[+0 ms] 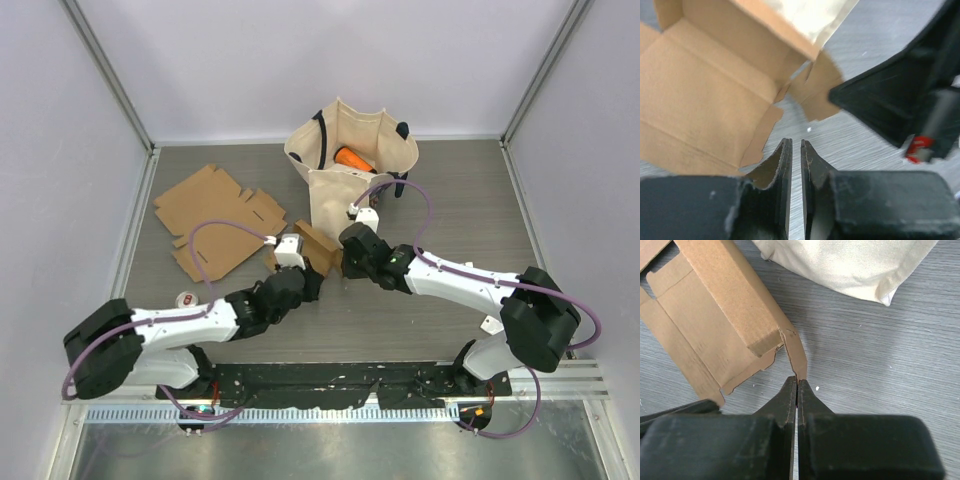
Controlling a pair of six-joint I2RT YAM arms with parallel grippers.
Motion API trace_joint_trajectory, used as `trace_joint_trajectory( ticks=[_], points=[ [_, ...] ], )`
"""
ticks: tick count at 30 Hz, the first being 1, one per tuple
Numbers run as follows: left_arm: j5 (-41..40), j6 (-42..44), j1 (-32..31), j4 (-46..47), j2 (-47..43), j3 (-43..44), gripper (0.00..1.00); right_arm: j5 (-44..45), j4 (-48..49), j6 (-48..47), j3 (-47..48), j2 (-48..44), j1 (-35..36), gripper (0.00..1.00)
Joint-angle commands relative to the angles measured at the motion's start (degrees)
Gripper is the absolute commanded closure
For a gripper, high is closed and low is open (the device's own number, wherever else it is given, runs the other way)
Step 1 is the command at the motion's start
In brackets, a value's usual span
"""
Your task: Fold the paper box
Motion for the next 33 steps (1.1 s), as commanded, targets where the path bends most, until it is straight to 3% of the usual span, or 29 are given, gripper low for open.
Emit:
trace_joint_trajectory(
  ticks=[1,5,7,18,24,33],
  points=[
    [-3.20,-2.17,0.97,1.87,-5.49,-0.16,0.82,0.43,1.12,-1.49,2.48,-0.47,0.36,0.99],
    [0.30,-3.75,4.65,1.68,-0.14,1.77,0.95,0.43,1.29,-1.31,2.22,-1.00,0.36,0.99],
    [1.88,-3.85,4.75,6.14,3.98,1.69,1.00,0.60,1.38,-1.66,2.22,-1.00,0.36,0.99],
    [4.70,-13.68,4.84,18.65,19.12,-1.74,1.00,-1.07,1.39,0.88,2.74,1.02,0.45,0.99],
    [5.14,-18.78,4.84,17.77,21.49,-2.97,1.00,-0.36,-4.41,13.79,6.52,3.48,0.36,0.99],
    [6.46,-20.45,4.75,19.61,22.64,-4.46,1.00,-1.06,-4.42,31.71,6.09,4.80,-0.25,0.97]
  ],
)
